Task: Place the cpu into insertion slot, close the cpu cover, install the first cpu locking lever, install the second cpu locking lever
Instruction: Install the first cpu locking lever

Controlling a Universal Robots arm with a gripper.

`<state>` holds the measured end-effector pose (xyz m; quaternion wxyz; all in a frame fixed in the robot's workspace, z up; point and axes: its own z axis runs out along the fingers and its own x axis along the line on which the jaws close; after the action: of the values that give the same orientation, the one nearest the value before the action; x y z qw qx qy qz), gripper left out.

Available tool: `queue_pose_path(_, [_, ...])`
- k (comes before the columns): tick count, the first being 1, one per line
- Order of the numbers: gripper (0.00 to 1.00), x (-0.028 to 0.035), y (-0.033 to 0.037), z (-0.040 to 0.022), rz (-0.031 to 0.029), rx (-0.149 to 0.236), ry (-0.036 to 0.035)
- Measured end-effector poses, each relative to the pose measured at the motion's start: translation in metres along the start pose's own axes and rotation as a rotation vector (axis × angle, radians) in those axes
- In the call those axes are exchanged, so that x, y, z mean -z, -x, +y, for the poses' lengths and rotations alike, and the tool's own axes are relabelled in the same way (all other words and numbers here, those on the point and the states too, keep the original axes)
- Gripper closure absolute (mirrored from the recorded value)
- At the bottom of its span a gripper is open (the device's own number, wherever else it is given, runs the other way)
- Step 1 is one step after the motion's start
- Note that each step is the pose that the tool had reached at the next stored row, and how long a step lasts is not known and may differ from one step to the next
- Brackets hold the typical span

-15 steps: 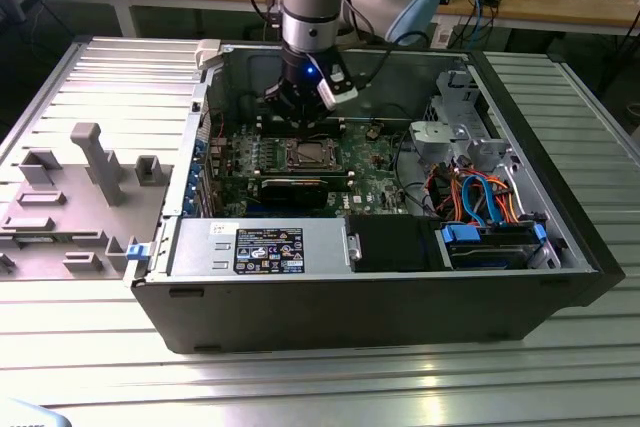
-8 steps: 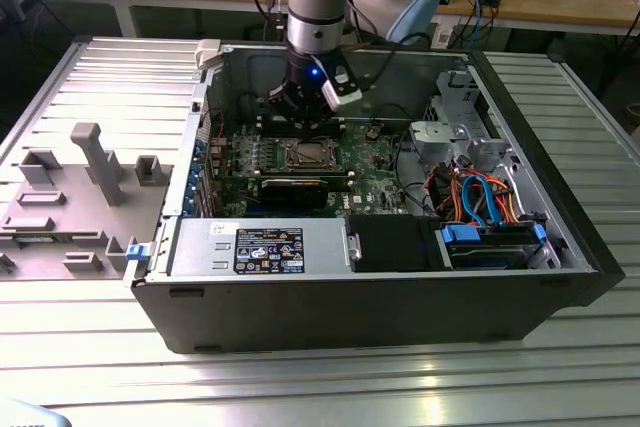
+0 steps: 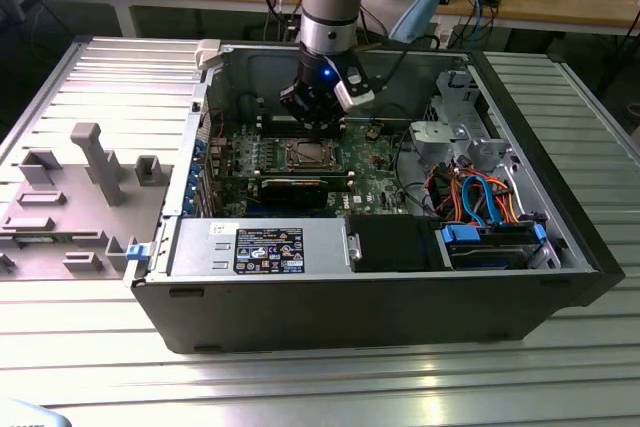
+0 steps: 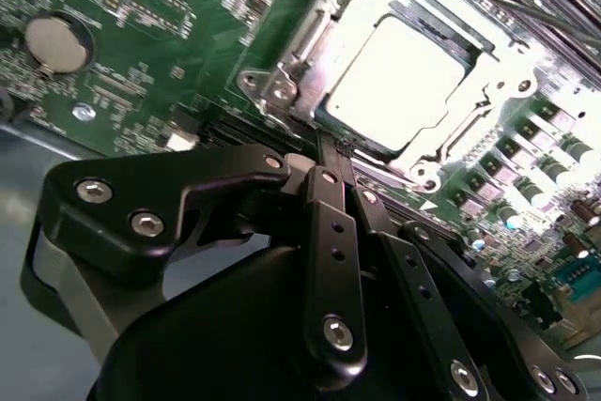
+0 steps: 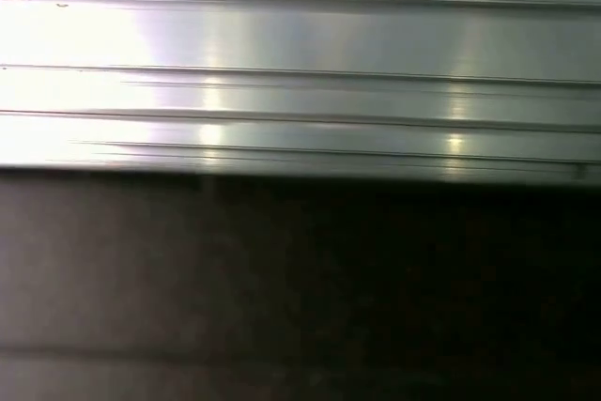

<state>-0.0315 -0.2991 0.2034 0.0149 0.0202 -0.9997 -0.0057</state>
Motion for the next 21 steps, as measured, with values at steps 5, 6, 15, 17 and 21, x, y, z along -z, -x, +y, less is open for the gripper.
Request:
queue_pose_path(5, [0.89,-0.0002,0.0076,0.0034,0.0055,0.000,-0.0027])
queue_pose_path(6, [0.89,-0.0005,0.0085,0.0046,0.0058,0.000,-0.0024])
queue_pose_path(15, [0.89,-0.0002,0.0138,0.0078,0.0088,0.000,-0.0030])
queue_pose_path(17, [0.89,0.0002,0.0108,0.0079,0.0044,0.000,-0.0030])
queue_pose_path(21, [0.89,0.0003,0.0080,0.0069,0.0014,0.000,-0.0027])
